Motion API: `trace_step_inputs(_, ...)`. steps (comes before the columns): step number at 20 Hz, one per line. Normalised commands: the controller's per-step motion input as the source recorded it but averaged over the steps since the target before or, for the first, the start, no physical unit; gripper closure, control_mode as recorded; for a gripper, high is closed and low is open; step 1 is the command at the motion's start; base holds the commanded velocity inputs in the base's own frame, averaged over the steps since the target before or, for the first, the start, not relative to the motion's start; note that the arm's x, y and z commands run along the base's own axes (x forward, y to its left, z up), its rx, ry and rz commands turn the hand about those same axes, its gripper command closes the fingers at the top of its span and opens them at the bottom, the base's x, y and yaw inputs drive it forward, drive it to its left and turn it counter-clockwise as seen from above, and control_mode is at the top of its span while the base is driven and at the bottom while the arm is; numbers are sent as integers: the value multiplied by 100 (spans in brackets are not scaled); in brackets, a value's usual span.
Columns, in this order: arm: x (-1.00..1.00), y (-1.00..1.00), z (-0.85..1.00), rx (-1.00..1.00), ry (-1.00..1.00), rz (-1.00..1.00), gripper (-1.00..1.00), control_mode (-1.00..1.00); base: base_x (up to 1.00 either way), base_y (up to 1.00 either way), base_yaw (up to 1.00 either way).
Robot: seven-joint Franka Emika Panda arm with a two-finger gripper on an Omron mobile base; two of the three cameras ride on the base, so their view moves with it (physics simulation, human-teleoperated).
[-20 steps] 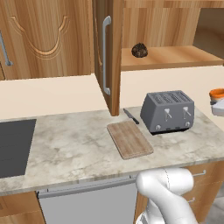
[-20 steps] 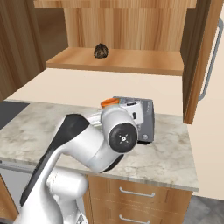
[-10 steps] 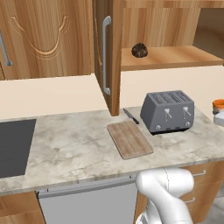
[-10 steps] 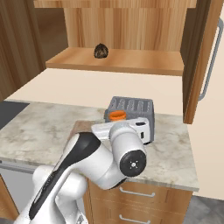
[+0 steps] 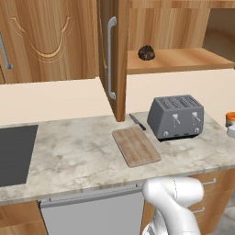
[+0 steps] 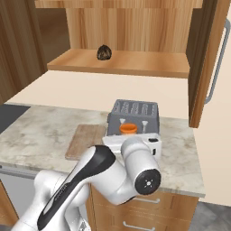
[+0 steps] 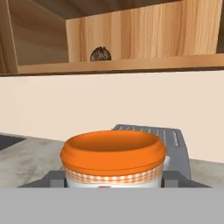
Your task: Pick the bread, place it on the cutting board, pick the jam, place it on the counter, and close the cabinet.
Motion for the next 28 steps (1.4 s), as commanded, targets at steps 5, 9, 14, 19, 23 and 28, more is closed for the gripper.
trace_step_inputs(5,0,-13,-20,3,4,-1,100,-100,0,0,0)
trace_step_inputs(9,0,-8,-21,0,5,-2,100,-100,0,0,0)
trace_step_inputs(14,0,-2,-27,0,7,-2,100,-100,0,0,0)
trace_step_inputs(19,0,-1,-25,0,8,-2,100,-100,0,0,0)
trace_step_inputs(23,0,-1,-24,0,7,-3,100,-100,0,0,0)
trace_step_inputs(28,0,0,-22,0,4,-2,100,-100,0,0,0)
